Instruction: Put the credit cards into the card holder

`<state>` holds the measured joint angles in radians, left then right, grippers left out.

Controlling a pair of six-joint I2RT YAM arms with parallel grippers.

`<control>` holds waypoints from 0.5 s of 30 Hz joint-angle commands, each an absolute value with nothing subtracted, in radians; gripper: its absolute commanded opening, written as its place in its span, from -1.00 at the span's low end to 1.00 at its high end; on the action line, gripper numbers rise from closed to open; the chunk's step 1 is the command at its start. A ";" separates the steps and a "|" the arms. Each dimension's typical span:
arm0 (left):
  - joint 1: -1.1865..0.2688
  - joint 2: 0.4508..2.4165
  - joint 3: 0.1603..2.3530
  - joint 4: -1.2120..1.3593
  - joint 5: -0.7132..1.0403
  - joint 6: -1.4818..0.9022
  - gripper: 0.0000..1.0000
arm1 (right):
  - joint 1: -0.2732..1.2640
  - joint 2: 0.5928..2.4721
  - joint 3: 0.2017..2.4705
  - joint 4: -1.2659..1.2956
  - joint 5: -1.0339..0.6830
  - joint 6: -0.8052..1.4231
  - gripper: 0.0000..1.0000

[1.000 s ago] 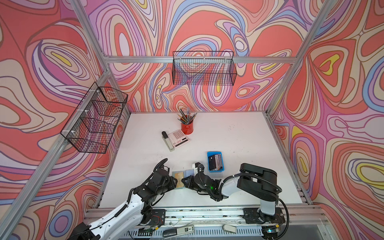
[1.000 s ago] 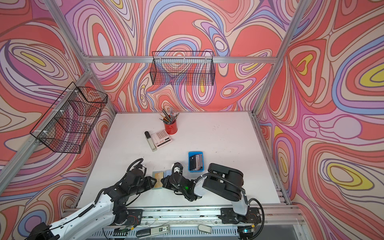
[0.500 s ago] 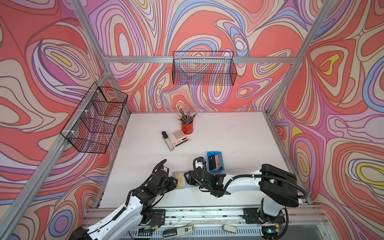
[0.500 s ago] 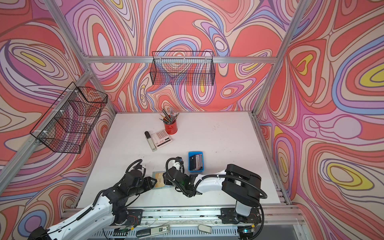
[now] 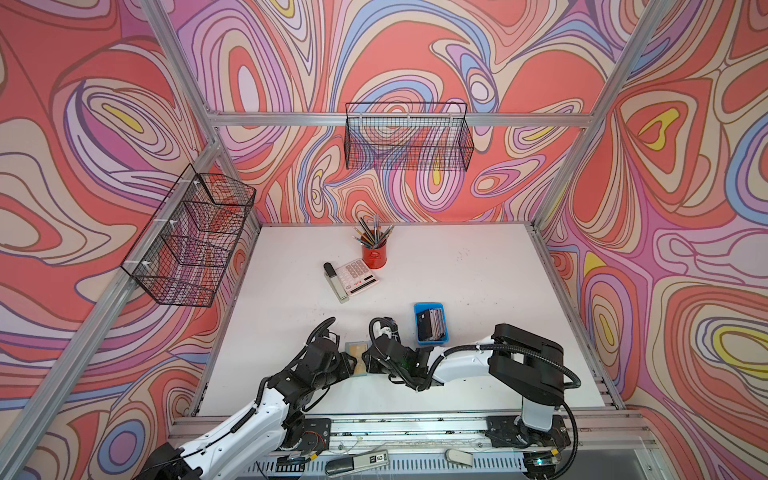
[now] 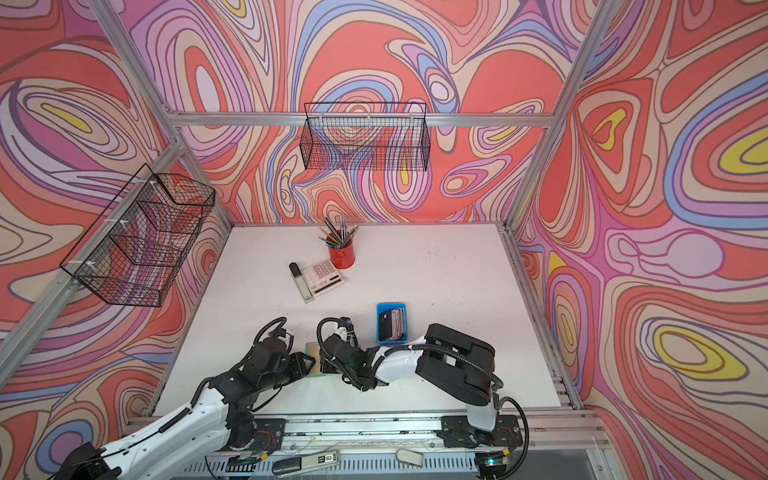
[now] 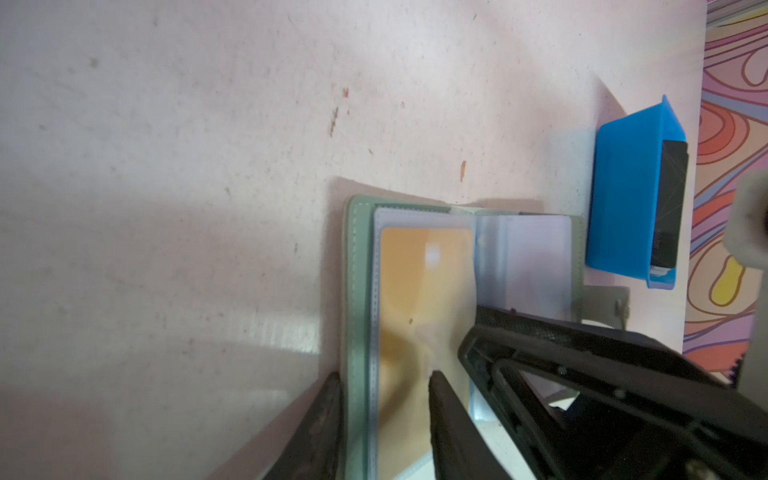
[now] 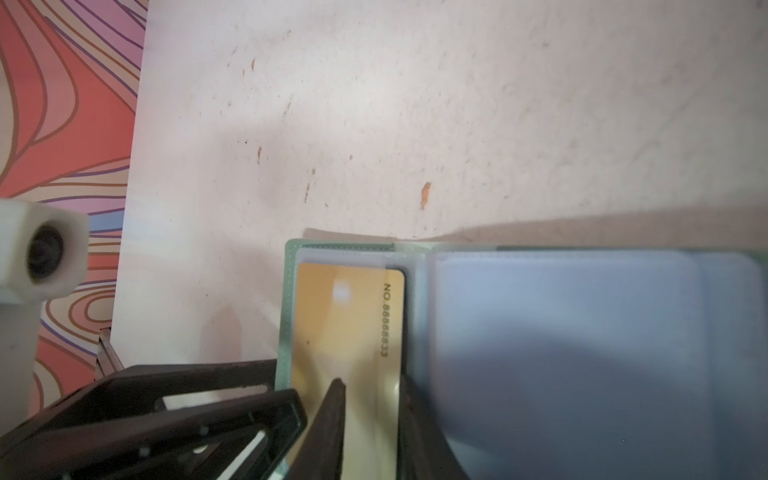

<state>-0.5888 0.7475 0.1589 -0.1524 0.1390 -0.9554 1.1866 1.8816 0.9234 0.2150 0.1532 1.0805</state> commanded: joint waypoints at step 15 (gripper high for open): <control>-0.588 0.698 0.140 -0.189 0.127 -0.976 -0.24 | 1.219 1.700 0.852 -0.020 0.388 1.104 -0.20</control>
